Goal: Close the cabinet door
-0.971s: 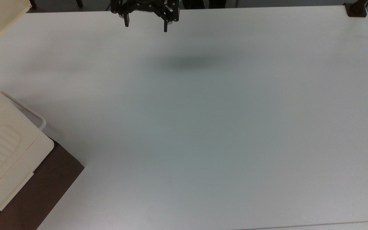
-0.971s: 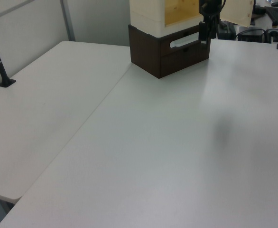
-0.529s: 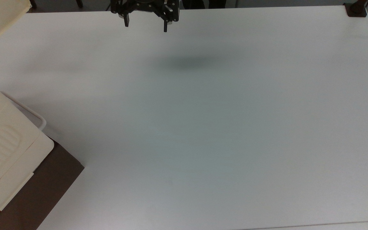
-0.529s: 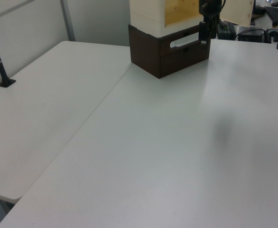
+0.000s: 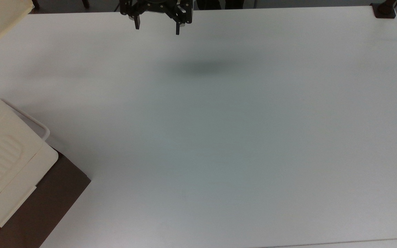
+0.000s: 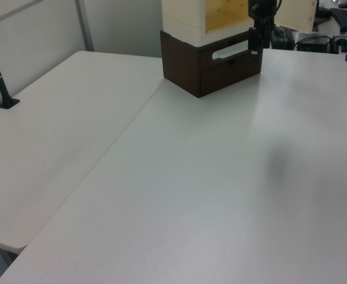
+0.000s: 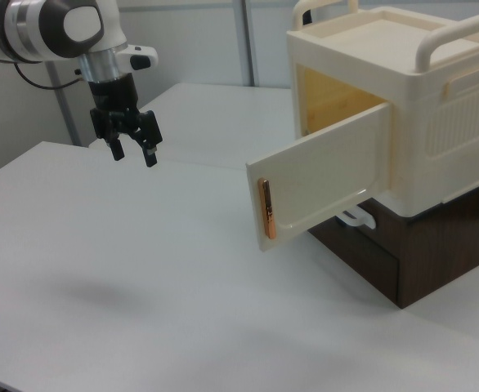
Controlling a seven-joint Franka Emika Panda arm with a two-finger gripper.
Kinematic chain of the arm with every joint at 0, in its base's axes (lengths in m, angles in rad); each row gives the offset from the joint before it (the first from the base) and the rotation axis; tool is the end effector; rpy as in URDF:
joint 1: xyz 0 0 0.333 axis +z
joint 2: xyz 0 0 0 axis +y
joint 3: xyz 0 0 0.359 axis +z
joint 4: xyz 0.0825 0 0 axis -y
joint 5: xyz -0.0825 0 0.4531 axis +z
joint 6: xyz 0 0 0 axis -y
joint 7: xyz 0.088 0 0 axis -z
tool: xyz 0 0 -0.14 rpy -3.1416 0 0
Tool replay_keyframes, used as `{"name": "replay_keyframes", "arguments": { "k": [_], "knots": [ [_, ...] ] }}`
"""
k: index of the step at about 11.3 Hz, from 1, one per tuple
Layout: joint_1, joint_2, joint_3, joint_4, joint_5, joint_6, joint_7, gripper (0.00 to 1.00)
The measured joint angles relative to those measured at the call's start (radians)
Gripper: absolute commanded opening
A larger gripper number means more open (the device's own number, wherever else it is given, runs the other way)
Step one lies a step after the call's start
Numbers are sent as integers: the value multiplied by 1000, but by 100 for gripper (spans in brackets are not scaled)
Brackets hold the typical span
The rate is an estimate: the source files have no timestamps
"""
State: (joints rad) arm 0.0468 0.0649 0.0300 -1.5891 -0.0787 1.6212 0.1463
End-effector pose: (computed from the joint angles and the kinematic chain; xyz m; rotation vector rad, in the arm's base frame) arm 0.6463 0.0385 0.5881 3.0600 -0.0984 -0.0368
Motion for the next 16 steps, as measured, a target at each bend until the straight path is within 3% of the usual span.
{"name": "replay_keyframes", "arguments": {
  "k": [2, 9, 16],
  "knots": [
    [0, 0, 0, 0, 0, 0, 0, 0],
    [-14, -3, -14, 17, -1, 0, -13, 0],
    [-111, -16, -46, 162, -2, 0, -69, 0]
  ]
}}
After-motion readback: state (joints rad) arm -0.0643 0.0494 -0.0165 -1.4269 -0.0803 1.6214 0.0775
